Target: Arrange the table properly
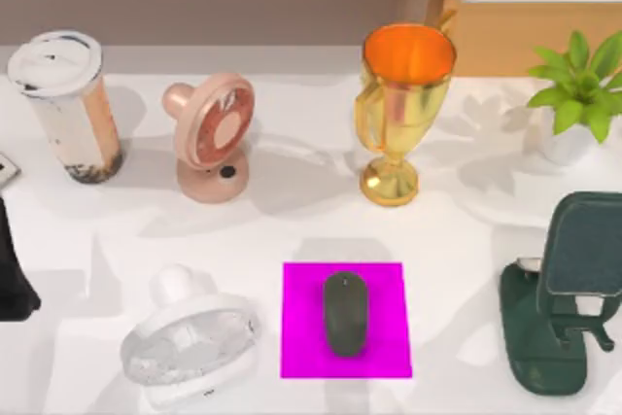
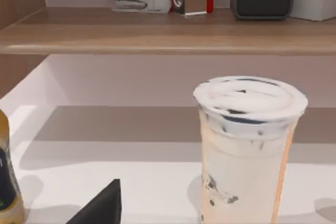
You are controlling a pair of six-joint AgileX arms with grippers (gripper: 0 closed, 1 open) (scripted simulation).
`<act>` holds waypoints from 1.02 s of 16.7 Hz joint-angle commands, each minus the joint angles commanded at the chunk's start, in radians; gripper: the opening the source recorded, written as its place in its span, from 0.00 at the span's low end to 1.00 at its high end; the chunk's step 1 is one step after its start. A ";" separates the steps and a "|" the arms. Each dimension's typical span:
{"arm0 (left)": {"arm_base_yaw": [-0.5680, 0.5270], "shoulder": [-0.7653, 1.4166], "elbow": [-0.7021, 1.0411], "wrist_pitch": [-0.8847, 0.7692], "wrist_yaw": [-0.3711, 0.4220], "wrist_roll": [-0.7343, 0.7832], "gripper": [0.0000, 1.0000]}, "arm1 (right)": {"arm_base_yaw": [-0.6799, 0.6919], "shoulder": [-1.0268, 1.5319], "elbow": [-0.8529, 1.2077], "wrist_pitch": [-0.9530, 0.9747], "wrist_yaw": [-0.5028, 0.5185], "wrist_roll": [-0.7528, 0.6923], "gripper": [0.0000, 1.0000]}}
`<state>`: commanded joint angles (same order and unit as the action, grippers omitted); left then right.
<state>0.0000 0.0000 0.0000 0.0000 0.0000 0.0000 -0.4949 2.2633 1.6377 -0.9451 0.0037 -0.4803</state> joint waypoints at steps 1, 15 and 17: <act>0.000 0.000 0.000 0.000 0.000 0.000 1.00 | 0.000 0.000 0.000 0.000 0.000 0.000 0.00; 0.000 0.000 0.000 0.000 0.000 0.000 1.00 | 0.000 -0.051 0.063 -0.105 -0.005 0.002 0.00; 0.000 0.000 0.000 0.000 0.000 0.000 1.00 | 0.001 -0.047 0.060 -0.103 -0.005 0.004 0.00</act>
<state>0.0000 0.0000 0.0000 0.0000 0.0000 0.0000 -0.4940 2.2165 1.6978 -1.0478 -0.0016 -0.4766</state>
